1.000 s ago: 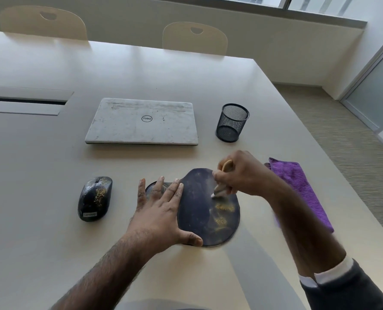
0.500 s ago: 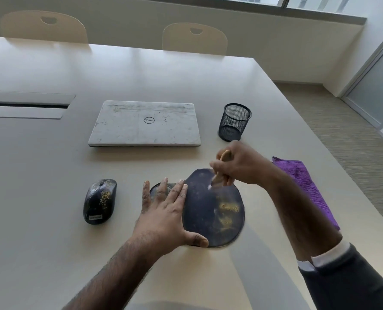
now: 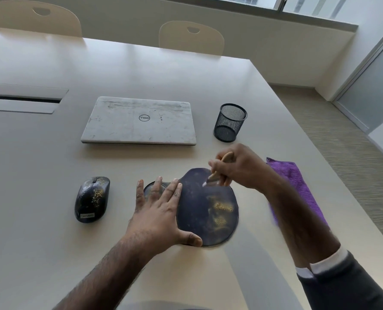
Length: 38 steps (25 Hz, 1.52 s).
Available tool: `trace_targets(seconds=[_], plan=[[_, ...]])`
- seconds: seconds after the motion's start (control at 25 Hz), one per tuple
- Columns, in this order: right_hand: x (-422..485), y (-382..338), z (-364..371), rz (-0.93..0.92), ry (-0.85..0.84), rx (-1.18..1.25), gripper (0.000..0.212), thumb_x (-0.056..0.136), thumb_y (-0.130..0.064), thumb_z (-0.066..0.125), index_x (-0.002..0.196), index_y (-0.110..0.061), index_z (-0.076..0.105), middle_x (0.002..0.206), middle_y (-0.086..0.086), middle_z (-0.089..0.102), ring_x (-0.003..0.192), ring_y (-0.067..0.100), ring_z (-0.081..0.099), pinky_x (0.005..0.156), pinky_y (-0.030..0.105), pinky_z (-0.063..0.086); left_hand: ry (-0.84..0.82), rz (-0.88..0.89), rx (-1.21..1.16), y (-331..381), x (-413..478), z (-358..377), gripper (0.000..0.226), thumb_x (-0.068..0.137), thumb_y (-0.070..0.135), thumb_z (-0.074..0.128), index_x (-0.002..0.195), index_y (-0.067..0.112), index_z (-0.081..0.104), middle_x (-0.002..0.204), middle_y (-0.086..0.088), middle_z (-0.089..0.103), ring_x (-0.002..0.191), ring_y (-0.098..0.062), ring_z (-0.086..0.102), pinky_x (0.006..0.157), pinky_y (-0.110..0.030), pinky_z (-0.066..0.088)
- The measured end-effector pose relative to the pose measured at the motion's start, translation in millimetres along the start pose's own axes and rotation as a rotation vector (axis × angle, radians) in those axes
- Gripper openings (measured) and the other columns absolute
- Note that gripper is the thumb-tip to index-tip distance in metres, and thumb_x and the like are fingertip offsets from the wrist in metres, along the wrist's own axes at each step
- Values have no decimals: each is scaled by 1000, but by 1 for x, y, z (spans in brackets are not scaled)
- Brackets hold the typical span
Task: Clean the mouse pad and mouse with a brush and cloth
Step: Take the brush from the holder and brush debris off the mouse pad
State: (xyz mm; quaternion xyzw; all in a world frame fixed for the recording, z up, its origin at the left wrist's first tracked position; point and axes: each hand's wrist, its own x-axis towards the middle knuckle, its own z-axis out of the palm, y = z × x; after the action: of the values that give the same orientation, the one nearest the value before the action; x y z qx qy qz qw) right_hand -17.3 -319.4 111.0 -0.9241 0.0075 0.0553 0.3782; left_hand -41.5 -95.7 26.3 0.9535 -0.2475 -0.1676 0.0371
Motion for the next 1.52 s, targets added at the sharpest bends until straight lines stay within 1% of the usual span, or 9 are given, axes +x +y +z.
trace_targets(seconds=[0.08,0.28,0.44,0.68,0.84,1.04,1.12,1.28,1.52], plan=[[-8,6,0,-2,99,13,32,97,-17,68,72,2,70,51,-4,68,45,8,66,49,25,56,1,-1,2,0,-1,0,137,63,102,35,159,22,-22,168,7,-24,148,-24,-37,114,-63,-26],[-39,9,7,5,7,-66,29,96,-17,68,69,-7,71,52,-2,66,45,9,67,48,26,57,2,1,-3,0,0,0,137,63,102,34,159,22,-22,168,7,-25,148,-24,-37,114,-62,-27],[-35,10,3,-42,191,10,31,97,-19,68,68,-9,70,51,-6,67,44,5,66,49,24,56,8,1,-10,-2,0,1,138,61,104,34,159,23,-21,168,8,-24,148,-22,-37,115,-61,-26],[-33,-2,2,10,-24,-156,29,94,-17,68,69,-1,70,60,12,70,51,19,71,54,37,62,4,3,-15,0,0,1,138,61,104,34,159,23,-22,168,8,-25,148,-22,-38,114,-61,-27],[-24,-12,1,-54,98,-72,28,96,-19,69,73,-4,71,57,-1,68,47,3,68,49,22,57,1,-2,-22,0,0,1,138,62,103,35,159,24,-22,167,8,-25,148,-22,-38,115,-61,-27],[-43,-8,14,-12,-85,-180,30,93,-19,68,67,-3,68,65,14,70,61,28,71,58,43,59,5,-1,-7,0,-1,1,138,62,103,35,159,24,-21,167,9,-26,148,-22,-38,114,-60,-27],[-52,-6,8,-17,-93,-153,31,94,-19,68,68,-3,68,63,13,70,55,23,71,54,39,60,4,-2,-6,0,0,1,137,62,102,34,159,23,-21,168,8,-25,148,-22,-37,114,-61,-27],[-49,6,-4,-1,172,-48,32,96,-18,68,65,-13,67,50,-5,66,45,-1,64,48,17,50,5,-3,0,-1,1,2,138,61,104,33,160,24,-20,168,9,-23,148,-21,-37,114,-60,-28],[-66,3,12,73,79,-81,32,96,-20,66,69,-5,68,57,1,68,48,12,69,45,27,57,1,-3,3,0,0,1,137,61,104,33,159,24,-21,168,9,-24,148,-21,-37,114,-60,-27]])
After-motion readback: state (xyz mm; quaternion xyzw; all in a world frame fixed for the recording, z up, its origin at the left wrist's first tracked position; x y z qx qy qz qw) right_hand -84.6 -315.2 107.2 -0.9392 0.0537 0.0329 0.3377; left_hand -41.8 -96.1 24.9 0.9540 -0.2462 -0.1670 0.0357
